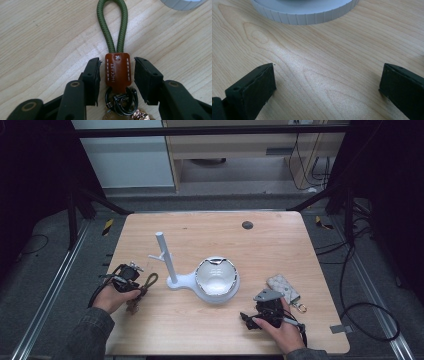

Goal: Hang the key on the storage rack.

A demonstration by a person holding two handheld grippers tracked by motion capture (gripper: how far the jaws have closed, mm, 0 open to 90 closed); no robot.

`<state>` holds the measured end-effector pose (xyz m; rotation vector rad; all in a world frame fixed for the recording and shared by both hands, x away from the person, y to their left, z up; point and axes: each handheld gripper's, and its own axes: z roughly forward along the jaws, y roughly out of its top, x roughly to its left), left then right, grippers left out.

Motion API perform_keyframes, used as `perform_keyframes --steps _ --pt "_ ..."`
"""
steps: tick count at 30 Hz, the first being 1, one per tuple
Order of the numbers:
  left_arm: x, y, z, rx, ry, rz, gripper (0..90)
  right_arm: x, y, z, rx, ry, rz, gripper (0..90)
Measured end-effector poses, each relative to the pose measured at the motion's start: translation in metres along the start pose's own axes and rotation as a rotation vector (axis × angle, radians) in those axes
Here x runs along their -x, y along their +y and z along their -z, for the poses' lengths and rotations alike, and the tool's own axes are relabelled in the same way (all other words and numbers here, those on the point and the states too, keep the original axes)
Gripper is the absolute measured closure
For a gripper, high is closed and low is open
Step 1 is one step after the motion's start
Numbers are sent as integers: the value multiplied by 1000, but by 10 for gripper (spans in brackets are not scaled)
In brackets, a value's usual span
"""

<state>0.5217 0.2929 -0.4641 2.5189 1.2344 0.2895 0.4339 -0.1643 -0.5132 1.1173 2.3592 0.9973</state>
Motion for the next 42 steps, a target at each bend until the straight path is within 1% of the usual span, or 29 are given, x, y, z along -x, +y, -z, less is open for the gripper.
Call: perform_keyframes --steps 1,6,8,9,10,12,14,16,18,19,20,21,24,27,28,33,35,36,39,42 --pt "0 1 -1 -8 3 -8 565 0 0 0 0 0 -2 4" --pt "0 2 -4 -18 9 -6 591 0 0 0 2 0 1 4" --pt "0 3 -4 -18 -2 -1 620 0 0 0 1 2 1 4" --pt "0 3 -3 -22 8 -11 655 0 0 0 2 1 1 4" --pt "0 3 -3 -22 8 -11 657 0 0 0 2 1 1 4" --pt "3 3 0 -16 8 -18 658 0 0 0 2 2 2 3" --pt "4 1 5 2 14 -19 659 0 0 0 2 2 2 4" --pt "5 -2 11 32 22 -16 660 0 0 0 2 1 1 3" --pt "6 -8 22 77 24 -16 660 0 0 0 1 2 2 3" --pt "9 -13 29 113 22 -16 660 0 0 0 1 4 2 2" --pt "9 -13 29 113 22 -16 660 0 0 0 1 4 2 2" --pt "11 -16 33 128 20 -21 660 0 0 0 1 3 2 2" --pt "16 -26 46 194 23 -20 660 0 0 0 0 2 -5 2" --pt "22 -35 58 271 22 -18 661 1 2 -2 -1 0 -6 2" --pt "23 -36 61 287 26 -19 661 1 2 -2 -1 0 -6 2" --pt "35 -43 81 403 55 -31 662 3 6 -6 0 -7 -13 2" --pt "39 -46 88 458 74 -22 662 5 8 -8 1 -11 -17 2" --pt "39 -46 88 458 74 -22 662 5 8 -8 1 -11 -17 2" --pt "41 -48 93 498 85 -6 662 7 11 -12 0 -17 -26 2" --pt "45 -49 97 531 84 -7 662 8 13 -13 -2 -19 -27 2"
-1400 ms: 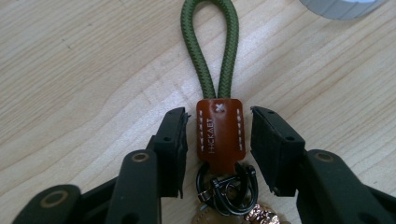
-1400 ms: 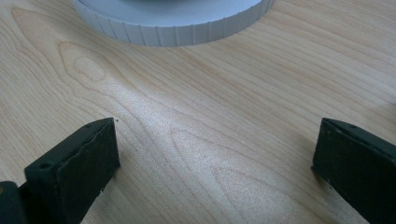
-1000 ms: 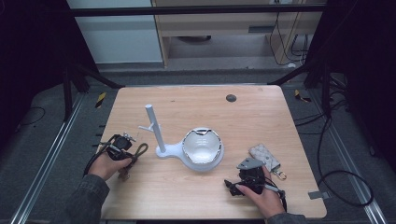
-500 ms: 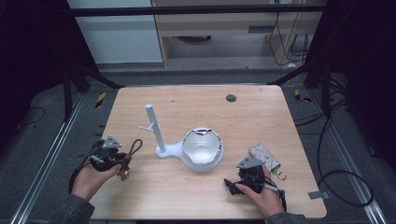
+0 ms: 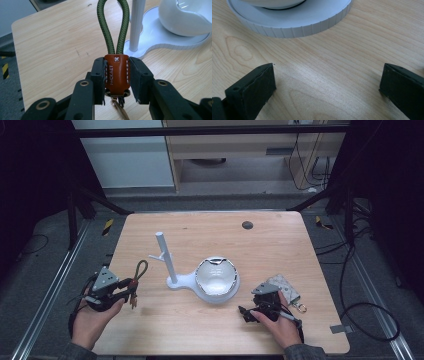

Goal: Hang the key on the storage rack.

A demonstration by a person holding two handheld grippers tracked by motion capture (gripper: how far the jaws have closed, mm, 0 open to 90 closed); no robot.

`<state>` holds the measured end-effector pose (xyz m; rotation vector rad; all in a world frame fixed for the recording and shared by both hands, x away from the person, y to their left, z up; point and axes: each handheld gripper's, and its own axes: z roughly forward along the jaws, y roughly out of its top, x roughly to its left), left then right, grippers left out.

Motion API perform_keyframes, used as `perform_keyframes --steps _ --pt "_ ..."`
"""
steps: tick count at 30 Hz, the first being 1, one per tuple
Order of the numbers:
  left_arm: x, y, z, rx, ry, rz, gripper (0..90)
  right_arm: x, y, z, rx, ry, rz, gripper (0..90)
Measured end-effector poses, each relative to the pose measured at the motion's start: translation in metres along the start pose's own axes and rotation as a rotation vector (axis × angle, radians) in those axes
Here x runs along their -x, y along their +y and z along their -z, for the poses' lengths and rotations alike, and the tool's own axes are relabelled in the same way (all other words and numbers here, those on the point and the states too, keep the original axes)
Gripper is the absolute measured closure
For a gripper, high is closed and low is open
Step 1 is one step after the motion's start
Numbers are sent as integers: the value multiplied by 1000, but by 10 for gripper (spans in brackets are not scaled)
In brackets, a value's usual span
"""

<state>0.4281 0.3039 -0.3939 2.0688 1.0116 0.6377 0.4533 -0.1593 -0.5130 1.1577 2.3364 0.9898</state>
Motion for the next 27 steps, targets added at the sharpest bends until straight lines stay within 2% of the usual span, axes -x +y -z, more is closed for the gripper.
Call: perform_keyframes --steps 9,11,27 --pt "14 6 9 82 -15 -14 663 1 1 -1 0 -10 -3 2" --pt "20 8 13 114 -21 -16 663 2 1 -1 3 -25 -24 2" --pt "34 12 26 209 -40 -12 663 1 0 0 1 -41 -39 2"
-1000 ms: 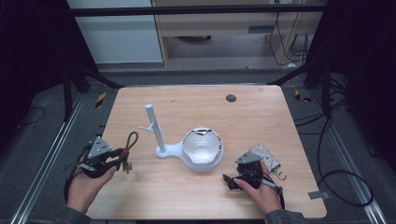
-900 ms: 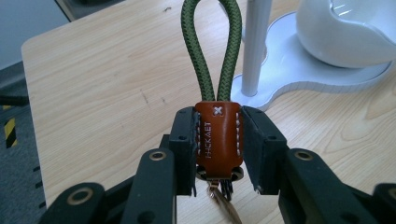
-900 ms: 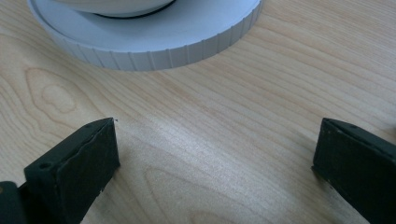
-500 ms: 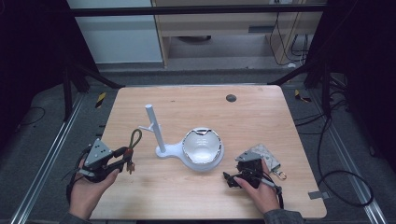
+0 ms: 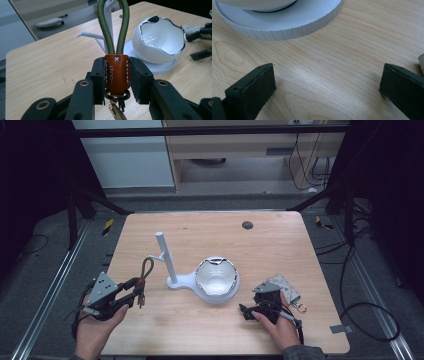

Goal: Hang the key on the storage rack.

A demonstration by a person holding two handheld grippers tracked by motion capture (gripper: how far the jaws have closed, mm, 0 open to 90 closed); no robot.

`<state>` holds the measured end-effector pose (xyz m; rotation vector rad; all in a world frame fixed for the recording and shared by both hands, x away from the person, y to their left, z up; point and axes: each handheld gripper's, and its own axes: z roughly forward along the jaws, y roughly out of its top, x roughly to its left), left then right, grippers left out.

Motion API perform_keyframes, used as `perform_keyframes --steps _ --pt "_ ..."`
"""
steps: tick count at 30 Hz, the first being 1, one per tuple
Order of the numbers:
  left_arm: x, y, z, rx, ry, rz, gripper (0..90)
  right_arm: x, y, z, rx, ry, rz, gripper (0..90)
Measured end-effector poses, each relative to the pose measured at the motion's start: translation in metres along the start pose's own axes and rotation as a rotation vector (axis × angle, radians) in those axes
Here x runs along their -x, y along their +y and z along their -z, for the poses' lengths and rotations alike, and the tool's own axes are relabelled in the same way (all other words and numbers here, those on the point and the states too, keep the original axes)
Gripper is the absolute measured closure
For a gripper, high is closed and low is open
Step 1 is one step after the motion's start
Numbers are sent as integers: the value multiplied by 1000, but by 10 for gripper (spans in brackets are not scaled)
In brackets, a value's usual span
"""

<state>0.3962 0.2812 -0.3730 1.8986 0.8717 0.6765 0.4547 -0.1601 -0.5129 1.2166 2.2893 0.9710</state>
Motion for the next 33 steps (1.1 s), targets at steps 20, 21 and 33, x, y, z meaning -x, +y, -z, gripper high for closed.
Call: perform_keyframes --steps 20,21,33 --pt "9 13 -9 28 -32 2 662 -1 0 0 0 -4 -7 2" --pt "9 13 -10 26 -33 0 662 -1 0 0 0 -4 -7 2" --pt "10 14 -25 7 -29 2 661 -1 0 0 -1 -6 -9 2"
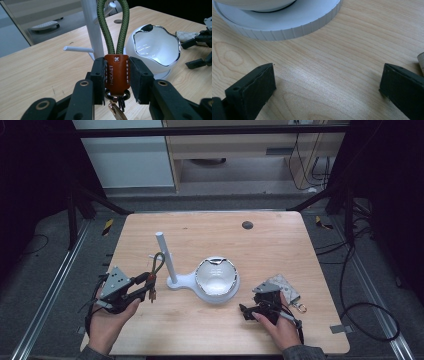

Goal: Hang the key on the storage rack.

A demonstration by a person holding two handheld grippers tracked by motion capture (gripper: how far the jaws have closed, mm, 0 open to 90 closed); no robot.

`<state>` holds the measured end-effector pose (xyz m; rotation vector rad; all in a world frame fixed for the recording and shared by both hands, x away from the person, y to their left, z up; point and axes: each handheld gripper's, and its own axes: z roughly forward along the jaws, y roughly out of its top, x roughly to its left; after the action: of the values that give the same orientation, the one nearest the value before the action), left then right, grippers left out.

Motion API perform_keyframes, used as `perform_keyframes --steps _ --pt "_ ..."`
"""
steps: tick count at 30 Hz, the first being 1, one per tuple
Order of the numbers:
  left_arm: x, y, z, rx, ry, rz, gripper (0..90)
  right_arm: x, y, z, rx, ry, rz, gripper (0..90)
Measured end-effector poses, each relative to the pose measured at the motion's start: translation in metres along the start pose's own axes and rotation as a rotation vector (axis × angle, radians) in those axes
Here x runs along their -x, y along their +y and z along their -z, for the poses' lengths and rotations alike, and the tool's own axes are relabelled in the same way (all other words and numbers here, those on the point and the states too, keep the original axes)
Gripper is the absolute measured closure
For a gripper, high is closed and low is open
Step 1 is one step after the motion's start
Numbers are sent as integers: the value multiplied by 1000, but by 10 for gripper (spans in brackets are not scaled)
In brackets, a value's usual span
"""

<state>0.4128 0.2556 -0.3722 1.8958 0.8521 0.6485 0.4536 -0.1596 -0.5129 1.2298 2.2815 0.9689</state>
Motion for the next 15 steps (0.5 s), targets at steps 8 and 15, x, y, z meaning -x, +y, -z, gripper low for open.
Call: perform_keyframes --steps 8,15 --pt "-4 -5 -8 -14 1 21 661 0 0 0 0 -1 -1 2" --pt "-7 -6 -17 -30 6 28 661 0 0 0 0 0 -2 2"
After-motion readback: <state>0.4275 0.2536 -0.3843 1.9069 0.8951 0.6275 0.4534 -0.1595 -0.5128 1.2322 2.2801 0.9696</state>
